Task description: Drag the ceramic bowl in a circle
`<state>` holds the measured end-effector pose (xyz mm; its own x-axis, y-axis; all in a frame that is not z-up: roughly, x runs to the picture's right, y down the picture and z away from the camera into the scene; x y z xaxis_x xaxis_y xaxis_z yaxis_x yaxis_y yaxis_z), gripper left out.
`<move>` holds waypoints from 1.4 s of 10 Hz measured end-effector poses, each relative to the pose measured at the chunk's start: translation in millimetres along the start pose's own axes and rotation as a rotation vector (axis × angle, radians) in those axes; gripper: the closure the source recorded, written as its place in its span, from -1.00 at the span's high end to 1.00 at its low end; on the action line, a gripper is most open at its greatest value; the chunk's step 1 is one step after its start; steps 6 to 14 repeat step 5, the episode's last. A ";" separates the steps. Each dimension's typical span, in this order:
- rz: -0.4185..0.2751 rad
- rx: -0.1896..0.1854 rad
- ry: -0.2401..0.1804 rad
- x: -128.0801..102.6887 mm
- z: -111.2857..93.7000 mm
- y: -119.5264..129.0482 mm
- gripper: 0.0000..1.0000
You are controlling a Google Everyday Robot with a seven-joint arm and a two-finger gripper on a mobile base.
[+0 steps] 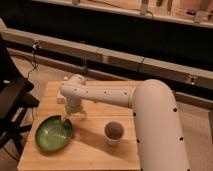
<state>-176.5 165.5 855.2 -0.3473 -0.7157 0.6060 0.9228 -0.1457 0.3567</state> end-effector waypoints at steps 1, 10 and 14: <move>-0.001 0.000 -0.001 -0.1 0.5 0.2 0.60; -0.005 -0.034 -0.003 0.1 2.1 -2.1 0.60; -0.005 -0.034 -0.003 0.1 2.1 -2.1 0.60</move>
